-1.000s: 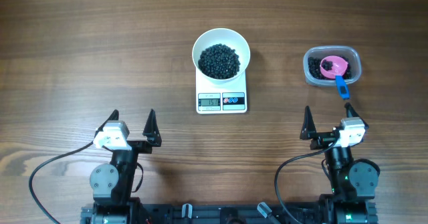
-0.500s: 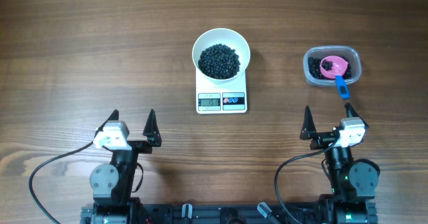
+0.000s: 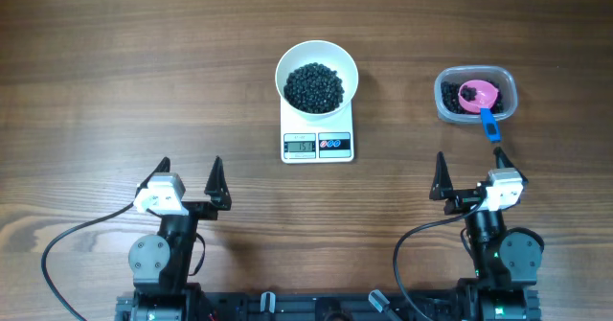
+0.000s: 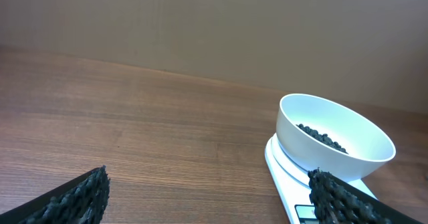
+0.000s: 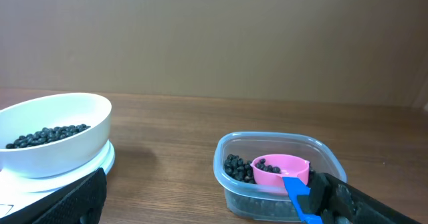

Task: Scoop item into bowl and weigh 150g on scale

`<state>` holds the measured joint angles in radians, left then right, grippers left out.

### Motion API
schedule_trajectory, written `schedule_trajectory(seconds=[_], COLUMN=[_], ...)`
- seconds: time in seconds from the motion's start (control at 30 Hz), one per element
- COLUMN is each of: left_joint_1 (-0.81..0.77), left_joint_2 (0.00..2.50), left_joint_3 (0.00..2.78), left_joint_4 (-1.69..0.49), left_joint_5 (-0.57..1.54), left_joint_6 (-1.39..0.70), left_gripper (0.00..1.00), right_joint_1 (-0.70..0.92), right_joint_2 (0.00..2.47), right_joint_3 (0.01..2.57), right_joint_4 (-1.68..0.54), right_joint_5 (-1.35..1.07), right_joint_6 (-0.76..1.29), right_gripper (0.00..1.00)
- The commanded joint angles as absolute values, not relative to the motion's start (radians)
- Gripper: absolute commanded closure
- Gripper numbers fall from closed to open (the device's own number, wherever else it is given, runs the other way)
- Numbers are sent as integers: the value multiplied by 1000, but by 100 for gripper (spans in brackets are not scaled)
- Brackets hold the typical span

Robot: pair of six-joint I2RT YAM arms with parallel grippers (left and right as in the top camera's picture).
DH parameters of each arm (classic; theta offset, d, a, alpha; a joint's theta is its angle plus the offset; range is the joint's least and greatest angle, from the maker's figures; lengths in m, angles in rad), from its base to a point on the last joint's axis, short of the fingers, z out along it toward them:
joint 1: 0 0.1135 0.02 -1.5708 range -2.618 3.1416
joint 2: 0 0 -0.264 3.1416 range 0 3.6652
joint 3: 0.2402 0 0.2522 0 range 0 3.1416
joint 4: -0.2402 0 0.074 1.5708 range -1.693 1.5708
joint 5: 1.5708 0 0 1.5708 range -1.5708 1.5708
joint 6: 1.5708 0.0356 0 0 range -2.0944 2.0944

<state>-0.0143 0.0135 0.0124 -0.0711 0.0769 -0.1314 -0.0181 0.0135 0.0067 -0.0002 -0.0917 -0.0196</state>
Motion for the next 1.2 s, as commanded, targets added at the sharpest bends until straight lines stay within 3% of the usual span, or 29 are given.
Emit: schedule_trajectory(seconds=[0.0,1.17], left_joint_1=[-20,-20], left_joint_2=[3,3], left_joint_3=[6,6], left_joint_4=[-72,-72], left_joint_5=[74,74], left_joint_6=[-108,-109], left_gripper=[0,0], right_joint_1=[-13,27], right_joint_2=[4,4], right_joint_3=[5,5], right_joint_4=[2,2], right_joint_5=[-75,-78], right_joint_6=[1,3], right_gripper=[0,0])
